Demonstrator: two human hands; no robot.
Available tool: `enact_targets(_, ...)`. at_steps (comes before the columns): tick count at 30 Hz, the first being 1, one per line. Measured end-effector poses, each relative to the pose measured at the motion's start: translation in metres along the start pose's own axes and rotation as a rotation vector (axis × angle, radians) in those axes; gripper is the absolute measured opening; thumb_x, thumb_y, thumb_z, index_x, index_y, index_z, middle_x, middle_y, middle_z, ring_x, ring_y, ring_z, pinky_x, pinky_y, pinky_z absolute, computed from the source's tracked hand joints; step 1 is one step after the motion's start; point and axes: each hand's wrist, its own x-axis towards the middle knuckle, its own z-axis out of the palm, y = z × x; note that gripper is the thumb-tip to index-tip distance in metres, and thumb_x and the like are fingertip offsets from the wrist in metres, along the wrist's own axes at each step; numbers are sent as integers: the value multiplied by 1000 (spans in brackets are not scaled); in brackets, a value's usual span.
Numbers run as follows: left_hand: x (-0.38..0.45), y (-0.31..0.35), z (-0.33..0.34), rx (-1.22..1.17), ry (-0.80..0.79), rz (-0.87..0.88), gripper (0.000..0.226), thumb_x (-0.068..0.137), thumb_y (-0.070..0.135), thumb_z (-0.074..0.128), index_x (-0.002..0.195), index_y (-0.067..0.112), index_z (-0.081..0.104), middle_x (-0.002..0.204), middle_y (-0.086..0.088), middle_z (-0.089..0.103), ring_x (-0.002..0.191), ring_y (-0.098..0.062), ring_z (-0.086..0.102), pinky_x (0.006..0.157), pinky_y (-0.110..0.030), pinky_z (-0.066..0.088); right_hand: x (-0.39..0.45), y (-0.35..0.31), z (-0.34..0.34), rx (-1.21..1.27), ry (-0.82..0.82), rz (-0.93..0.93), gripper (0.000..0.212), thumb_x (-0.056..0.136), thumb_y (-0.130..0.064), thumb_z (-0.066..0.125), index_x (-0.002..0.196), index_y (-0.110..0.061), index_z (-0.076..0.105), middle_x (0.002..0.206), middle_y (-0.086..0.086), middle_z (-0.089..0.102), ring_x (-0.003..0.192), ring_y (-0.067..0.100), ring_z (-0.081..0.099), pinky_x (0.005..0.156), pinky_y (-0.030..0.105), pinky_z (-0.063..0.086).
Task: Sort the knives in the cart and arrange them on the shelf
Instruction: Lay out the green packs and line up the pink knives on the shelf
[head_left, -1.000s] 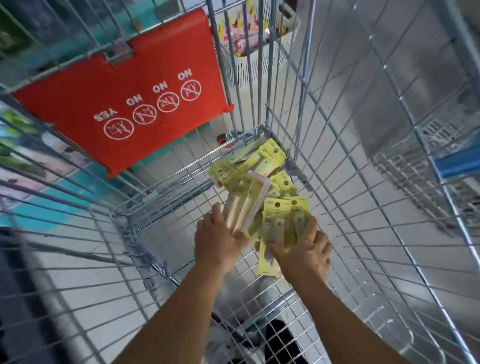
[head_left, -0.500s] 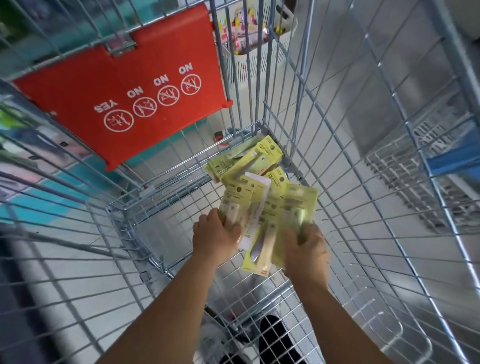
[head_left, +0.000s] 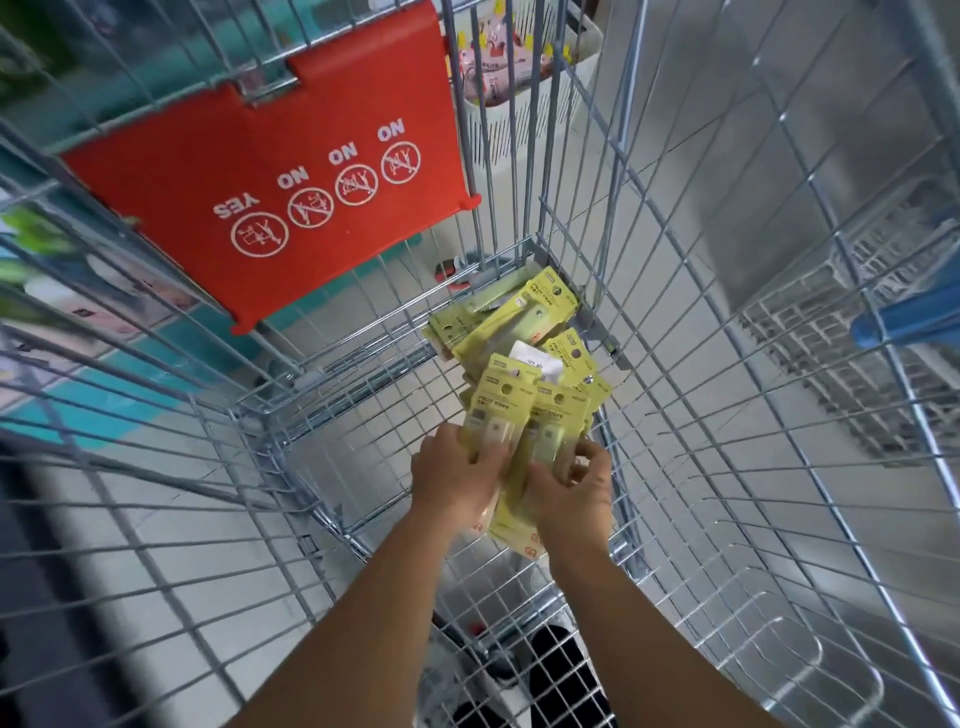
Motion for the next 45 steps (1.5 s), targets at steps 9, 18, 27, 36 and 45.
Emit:
enact_targets(9, -38, 17, -23, -244, -9, -55, 30, 87, 34, 65, 107, 17, 50, 90, 2, 62, 76, -15, 62, 66, -32, 53, -27, -26, -14, -70, -150, -21, 22, 86, -28, 65, 103, -15, 63, 85, 3, 68, 70, 18, 66, 45, 20, 46)
enact_targets(18, -124, 58, -88, -312, 179, 109, 24, 92, 33, 56, 103, 14, 48, 83, 4, 61, 69, -10, 58, 62, -26, 43, -104, -88, -50, 37, -167, -267, 12, 89, -31, 63, 95, -22, 57, 81, 2, 66, 74, 24, 64, 72, 45, 57)
enact_targets(27, -229, 87, -158, -465, 427, 136, 19, 91, 36, 55, 105, 26, 48, 87, 9, 60, 77, -9, 60, 68, -28, 50, -201, -157, -88, 28, -311, -664, 10, 91, -31, 58, 101, -30, 61, 84, -9, 69, 77, 11, 67, 70, 34, 54)
enact_targets(36, -352, 92, -196, -677, 724, 118, 18, 88, 31, 59, 101, 29, 46, 89, 5, 63, 81, -15, 65, 77, -38, 56, -294, -184, -121, -23, -590, -968, 17, 91, -20, 60, 107, -27, 61, 86, -6, 68, 78, 15, 67, 68, 34, 53)
enact_targets(45, -461, 49, -256, -843, 1082, 148, 23, 85, 25, 68, 100, 19, 52, 81, 8, 63, 67, -1, 63, 68, -36, 58, -418, -182, -98, 15, -928, -1152, 33, 91, -17, 62, 118, -31, 50, 98, -11, 64, 79, -4, 63, 68, 17, 49)
